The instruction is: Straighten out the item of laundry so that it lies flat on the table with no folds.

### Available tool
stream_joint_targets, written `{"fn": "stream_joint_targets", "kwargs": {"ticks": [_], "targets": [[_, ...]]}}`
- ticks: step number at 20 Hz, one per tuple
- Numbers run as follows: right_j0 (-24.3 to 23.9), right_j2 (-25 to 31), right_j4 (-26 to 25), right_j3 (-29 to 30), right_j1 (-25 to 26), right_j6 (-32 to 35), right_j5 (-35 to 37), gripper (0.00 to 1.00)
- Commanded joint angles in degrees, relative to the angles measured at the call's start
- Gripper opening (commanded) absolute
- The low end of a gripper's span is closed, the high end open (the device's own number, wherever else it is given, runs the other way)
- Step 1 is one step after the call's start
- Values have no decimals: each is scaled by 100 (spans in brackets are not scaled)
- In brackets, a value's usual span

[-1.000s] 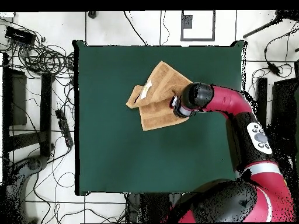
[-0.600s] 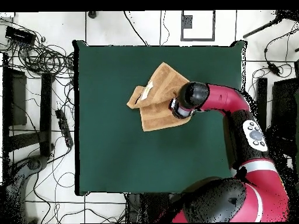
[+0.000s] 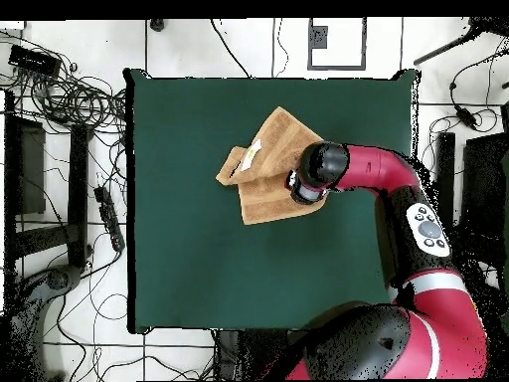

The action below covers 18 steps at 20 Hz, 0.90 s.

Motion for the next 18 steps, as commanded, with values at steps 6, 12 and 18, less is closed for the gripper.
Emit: {"fn": "stream_joint_targets", "kwargs": {"ticks": [6, 12, 18], "targets": [[328, -365, -677, 1276, 271, -225, -966, 100], [441, -368, -602, 1168, -275, 190, -1687, 100], [308, -145, -361, 1550, -1422, -125, -1896, 100]]}}
